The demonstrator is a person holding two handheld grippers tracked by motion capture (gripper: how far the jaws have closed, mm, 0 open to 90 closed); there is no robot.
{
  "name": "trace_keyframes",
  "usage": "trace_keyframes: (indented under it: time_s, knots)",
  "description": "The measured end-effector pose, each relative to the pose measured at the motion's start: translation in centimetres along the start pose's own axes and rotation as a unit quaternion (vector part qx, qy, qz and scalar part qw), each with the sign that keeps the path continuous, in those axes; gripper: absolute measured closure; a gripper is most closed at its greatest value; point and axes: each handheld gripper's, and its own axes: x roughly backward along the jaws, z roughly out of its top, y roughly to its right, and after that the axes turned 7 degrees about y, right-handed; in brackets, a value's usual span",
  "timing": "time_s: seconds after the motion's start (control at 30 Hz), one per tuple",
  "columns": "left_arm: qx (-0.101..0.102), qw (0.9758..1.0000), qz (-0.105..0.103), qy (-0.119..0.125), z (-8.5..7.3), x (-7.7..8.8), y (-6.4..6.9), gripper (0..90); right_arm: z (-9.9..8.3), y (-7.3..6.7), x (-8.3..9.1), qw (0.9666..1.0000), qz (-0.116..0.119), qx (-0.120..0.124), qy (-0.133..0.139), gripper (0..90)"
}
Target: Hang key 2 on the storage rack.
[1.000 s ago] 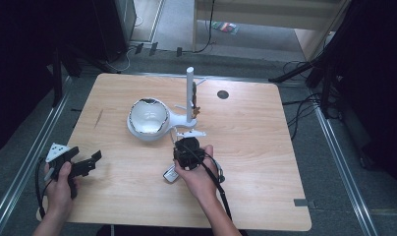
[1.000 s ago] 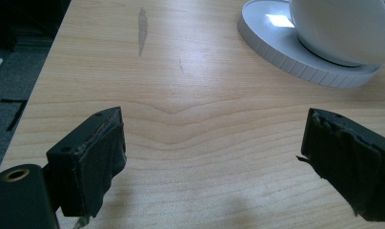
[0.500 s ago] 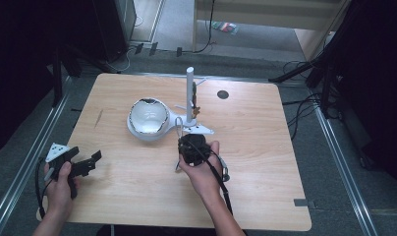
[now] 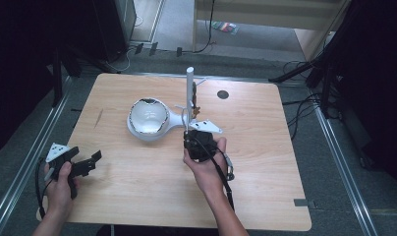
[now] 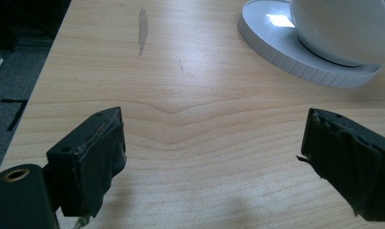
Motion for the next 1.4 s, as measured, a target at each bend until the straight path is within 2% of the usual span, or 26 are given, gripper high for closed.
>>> trace_keyframes:
  time_s: [0.57,0.87,1.4]
  knots:
    - [0.0,1.0,0.0,0.0,0.0,0.0,0.0,8.0,1.9,0.3,0.8,0.9989,-0.02,0.017,0.038,83.7]
    - [0.001,1.0,-0.001,0.0,0.0,0.0,0.0,8.0,2.3,0.7,0.6,0.9986,-0.028,0.016,0.043,83.7]
    - [0.0,1.0,-0.002,-0.001,0.0,0.0,-0.1,8.0,2.4,1.1,-0.8,0.9987,-0.036,0.012,0.033,83.7]
